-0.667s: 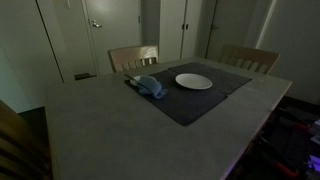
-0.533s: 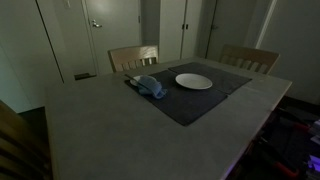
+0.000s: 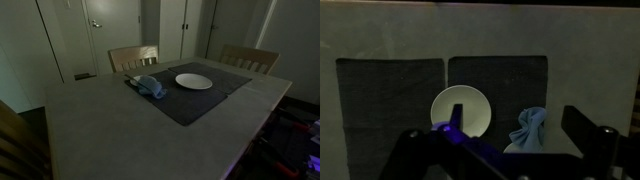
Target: Use the blue cloth to wipe the plate
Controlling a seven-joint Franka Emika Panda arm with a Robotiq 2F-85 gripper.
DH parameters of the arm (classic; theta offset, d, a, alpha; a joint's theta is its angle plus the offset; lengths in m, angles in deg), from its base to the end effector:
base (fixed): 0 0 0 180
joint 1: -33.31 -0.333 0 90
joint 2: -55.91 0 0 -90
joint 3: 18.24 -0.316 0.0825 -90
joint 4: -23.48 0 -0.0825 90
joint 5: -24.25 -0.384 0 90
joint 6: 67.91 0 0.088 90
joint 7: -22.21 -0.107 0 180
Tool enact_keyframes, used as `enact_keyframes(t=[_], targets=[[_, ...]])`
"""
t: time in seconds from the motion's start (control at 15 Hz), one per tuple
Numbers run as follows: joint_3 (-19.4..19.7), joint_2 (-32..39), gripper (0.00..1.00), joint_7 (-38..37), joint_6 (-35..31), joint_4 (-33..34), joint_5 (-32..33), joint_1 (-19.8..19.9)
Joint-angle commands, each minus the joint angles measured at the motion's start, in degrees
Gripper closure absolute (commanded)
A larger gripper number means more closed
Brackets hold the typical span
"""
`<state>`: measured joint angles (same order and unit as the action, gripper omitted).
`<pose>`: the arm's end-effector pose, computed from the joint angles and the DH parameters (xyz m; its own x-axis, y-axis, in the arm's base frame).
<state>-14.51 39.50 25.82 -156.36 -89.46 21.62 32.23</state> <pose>0.4526 -0.0193 0.5793 0.9903 0.0235 -0.1367 0.0136 -0.9973 -0.0727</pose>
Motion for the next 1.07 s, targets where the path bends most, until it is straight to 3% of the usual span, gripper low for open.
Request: enact_keyframes(t=[0.0, 0.53, 1.0], targets=[[-0.95, 0.62, 0.00, 0.29, 0.44, 0.82, -0.01, 0.55], [-2.82, 4.66, 0.00, 0.65, 1.02, 3.91, 0.12, -0.45], [-4.96, 13.32, 0.00, 1.22, 0.97, 9.58, -0.05, -1.52]])
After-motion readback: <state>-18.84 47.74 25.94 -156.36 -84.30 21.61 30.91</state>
